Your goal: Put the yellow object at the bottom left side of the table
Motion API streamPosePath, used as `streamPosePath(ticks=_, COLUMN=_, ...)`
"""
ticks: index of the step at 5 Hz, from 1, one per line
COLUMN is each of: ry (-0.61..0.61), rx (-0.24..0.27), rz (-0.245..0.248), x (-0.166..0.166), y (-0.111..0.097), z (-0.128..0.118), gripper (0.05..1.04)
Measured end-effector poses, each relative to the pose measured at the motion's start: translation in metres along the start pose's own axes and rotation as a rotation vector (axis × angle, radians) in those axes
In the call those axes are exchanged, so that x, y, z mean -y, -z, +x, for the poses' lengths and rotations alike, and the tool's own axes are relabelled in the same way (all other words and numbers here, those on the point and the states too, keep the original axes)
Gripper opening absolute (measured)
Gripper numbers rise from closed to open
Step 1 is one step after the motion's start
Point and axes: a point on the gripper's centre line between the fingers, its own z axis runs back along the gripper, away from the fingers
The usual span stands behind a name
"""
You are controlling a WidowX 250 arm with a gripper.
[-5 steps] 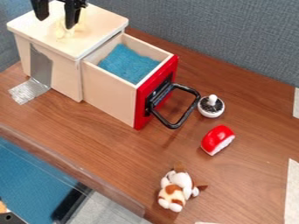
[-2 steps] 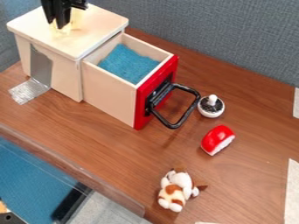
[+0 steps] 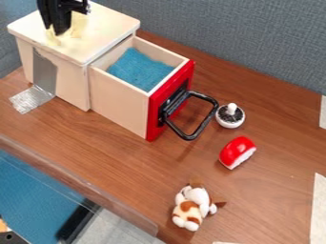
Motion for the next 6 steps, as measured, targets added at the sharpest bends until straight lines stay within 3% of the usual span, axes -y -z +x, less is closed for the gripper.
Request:
streamPosePath(ticks=1, ry=0.064, rx=-0.014, rz=-0.009, x=0.014, y=0.004, z=-0.033, gripper=0.059)
streamPosePath(ticks=2, ry=0.099, rx=-0.077, rz=-0.017, x=0.024, y=0.028, z=-0.062, gripper=0.059)
streamPosePath(ticks=5, ry=0.106, rx=-0.172, rz=0.019, x=0.036, y=0.106, z=-0.095, gripper=0.075)
streamPosePath(ticks=6, ry=0.104, rx=-0.17, rz=0.023, x=0.04, y=0.119, z=-0.095, gripper=0.229)
